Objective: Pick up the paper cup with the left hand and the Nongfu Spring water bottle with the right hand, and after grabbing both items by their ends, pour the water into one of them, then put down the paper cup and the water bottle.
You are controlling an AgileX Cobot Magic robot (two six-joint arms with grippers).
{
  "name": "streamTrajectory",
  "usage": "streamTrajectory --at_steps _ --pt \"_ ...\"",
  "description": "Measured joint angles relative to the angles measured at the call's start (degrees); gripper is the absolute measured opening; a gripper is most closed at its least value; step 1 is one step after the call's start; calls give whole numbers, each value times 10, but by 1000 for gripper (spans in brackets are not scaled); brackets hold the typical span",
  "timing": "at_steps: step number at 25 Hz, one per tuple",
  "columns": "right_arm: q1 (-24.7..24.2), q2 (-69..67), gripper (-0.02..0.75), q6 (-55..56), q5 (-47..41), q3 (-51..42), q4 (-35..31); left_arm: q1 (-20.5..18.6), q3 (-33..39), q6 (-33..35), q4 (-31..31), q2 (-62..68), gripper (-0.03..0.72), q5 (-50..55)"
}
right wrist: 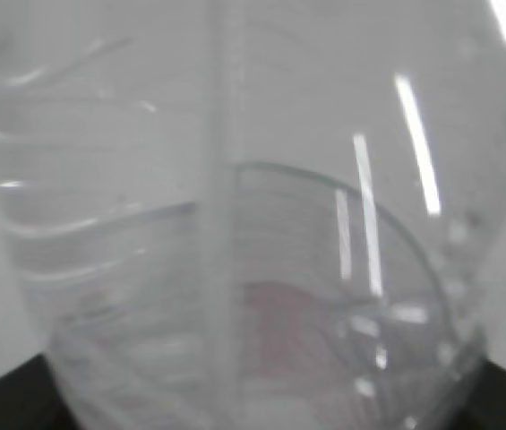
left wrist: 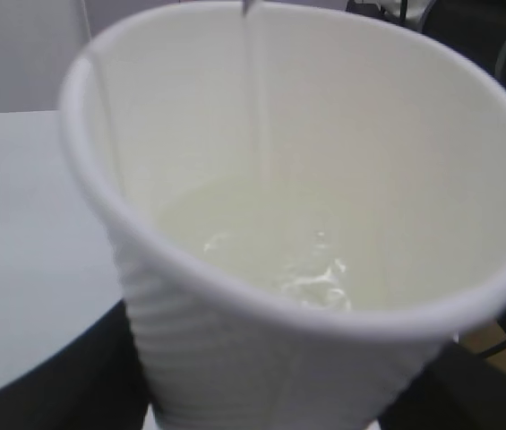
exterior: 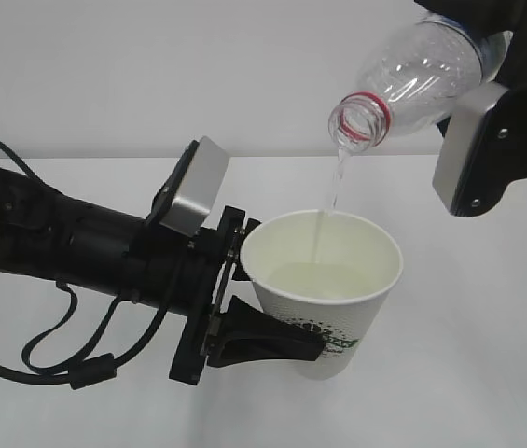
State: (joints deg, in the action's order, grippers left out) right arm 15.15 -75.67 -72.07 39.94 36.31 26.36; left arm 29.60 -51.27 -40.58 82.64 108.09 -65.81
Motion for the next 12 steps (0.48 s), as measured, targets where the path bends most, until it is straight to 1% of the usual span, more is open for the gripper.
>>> streamTrajectory --at_steps 12 --pt "0 0 503 -7 1 0 0 0 0 0 0 0 492 2"
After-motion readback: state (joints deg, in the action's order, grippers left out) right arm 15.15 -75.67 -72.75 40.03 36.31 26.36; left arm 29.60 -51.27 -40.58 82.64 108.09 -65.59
